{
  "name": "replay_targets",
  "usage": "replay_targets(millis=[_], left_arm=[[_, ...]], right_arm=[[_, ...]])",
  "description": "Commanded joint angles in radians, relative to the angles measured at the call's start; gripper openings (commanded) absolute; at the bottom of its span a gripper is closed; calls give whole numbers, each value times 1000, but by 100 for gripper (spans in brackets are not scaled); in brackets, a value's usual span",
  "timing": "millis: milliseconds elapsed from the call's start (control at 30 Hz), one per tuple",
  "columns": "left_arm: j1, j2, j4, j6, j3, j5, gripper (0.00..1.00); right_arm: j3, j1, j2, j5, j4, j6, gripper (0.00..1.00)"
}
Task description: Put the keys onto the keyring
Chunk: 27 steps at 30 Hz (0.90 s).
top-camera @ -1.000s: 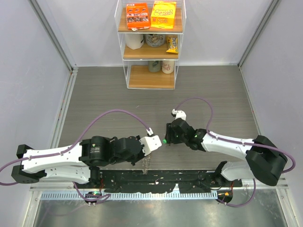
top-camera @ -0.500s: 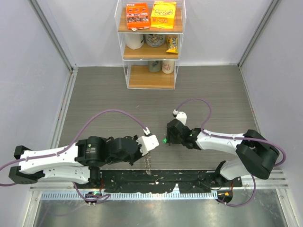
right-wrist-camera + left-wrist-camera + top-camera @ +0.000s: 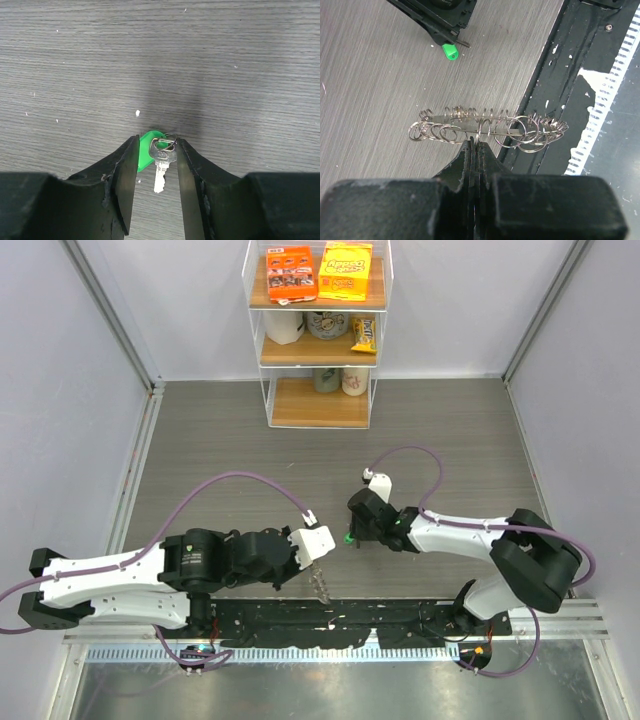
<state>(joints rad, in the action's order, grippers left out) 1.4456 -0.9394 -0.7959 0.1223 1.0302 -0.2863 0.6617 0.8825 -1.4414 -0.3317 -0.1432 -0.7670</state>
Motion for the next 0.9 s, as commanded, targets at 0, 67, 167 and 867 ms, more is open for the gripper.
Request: replay_targets(millis=[0, 67, 167, 867], left_arm=[[4, 25, 69, -13, 1, 2, 0], [4, 30, 69, -13, -1, 1, 0], [4, 33, 69, -13, -1, -1, 0], [4, 33, 69, -12, 1, -2, 0]], right_arm=[[44, 3, -19, -32, 25, -28, 41], [44, 3, -24, -32, 28, -28, 40], [52, 3, -30, -35, 31, -28, 34], [41, 4, -28, -32, 73, 17, 6]])
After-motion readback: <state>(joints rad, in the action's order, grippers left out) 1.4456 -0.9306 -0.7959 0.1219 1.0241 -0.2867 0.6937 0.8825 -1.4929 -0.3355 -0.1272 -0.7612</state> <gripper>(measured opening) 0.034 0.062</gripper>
